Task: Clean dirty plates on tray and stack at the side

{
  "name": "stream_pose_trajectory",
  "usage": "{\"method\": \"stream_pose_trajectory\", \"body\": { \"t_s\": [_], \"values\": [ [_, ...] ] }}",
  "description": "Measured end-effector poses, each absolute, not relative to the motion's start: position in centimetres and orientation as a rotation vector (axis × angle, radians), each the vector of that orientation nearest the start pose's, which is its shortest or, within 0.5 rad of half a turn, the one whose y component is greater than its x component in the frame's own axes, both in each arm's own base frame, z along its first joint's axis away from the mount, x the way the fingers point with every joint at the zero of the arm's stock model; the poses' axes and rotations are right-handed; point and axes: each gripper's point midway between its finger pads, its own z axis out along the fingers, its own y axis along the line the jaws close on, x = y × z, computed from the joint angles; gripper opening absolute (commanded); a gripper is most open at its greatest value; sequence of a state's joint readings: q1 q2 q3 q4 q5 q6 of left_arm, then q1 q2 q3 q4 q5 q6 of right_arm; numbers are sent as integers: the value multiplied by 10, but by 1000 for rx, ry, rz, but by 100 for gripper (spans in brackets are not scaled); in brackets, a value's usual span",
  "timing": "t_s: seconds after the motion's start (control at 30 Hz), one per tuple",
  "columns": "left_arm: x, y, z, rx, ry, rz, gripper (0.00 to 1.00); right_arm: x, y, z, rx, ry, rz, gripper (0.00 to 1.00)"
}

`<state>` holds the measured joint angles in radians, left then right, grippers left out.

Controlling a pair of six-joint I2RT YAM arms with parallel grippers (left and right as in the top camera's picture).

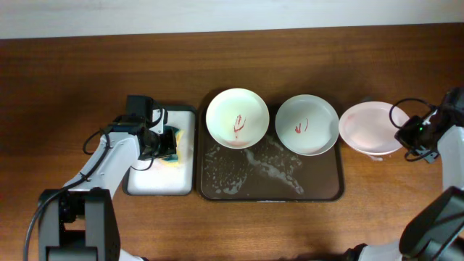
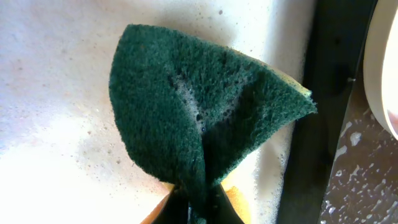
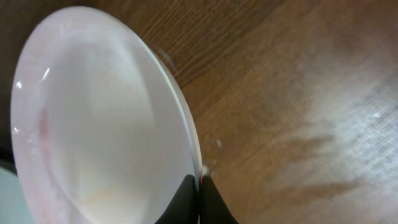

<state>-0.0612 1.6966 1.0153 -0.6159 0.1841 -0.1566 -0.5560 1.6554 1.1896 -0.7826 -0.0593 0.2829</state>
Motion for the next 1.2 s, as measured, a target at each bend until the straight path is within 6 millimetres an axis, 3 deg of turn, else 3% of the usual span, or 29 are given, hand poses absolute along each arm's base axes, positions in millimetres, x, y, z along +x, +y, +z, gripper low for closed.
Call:
{"method": "stream_pose_trajectory", "body": {
  "t_s": [0.03,0.13,0.23,0.33,0.4,0.57,0.73,0.87,0.93,1.1,1.2],
  "values": [
    [344,-53,34,-101,2873,-307,0,320,-185,87,1125,2566,35,46],
    [344,-53,34,-101,2873,-306,7,333,-178,92,1079,2537,128,52],
    [344,-53,34,-94,2873,-306,8,353,-147,103,923,2531,356,52],
    [344,-53,34,-94,2873,-306,9,365,-96,111,705,2581,524,51],
    [344,-53,34,-94,2873,-306,9,371,-28,114,416,2659,645,52],
    [344,-53,34,-94,2873,-306,10,366,68,115,6,2722,719,52],
    [344,-53,34,-94,2873,-306,8,361,133,115,-180,2726,687,51],
    [344,-53,34,-94,2873,-306,8,364,157,108,-133,2736,682,48],
    [344,-53,34,-95,2873,-306,8,386,173,93,-149,2687,651,47],
    [344,-53,34,-95,2873,-306,8,446,172,118,-242,2407,492,47],
    [344,-53,34,-94,2873,-306,8,455,170,122,-291,2357,438,45]
  ]
}}
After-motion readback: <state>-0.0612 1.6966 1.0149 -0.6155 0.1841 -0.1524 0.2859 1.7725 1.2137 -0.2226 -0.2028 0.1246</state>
